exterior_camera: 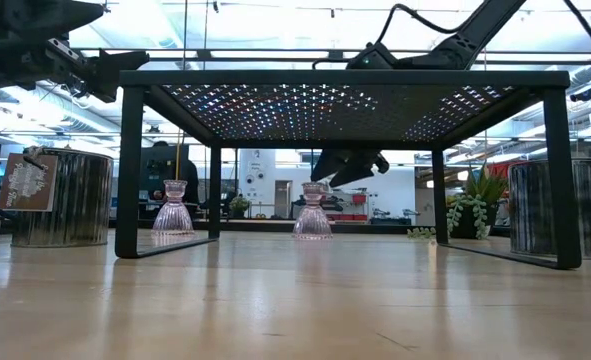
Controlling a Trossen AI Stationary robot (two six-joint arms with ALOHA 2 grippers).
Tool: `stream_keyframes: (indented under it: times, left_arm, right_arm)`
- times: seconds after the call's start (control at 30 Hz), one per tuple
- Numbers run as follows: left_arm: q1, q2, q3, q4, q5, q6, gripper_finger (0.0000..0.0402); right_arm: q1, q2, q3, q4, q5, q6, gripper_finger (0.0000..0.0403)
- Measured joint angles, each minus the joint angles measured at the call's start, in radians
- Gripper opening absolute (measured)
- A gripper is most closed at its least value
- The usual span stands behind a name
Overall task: Pick & Place candle stick holders
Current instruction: Put the right pink candle holder on the shelf
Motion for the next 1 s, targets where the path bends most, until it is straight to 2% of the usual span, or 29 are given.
stream_keyframes:
  times: [0.73,0.87,1.0]
  left_arm:
    - [0.0,0.0,0.0,0.0,0.0,-0.001,0.0399]
    - [0.0,0.0,0.0,0.0,0.0,-0.001,0.0399]
    - [0.0,0.0,0.0,0.0,0.0,-0.001,0.0399]
  right_arm:
    - [0.034,0.029,0.001,0.033,0.005,-0.006,0.0298]
    - [0.034,0.028,0.001,0.026,0.026,-0.008,0.0281]
    - [0.034,0.028,0.001,0.017,0.03,-0.015,0.0237]
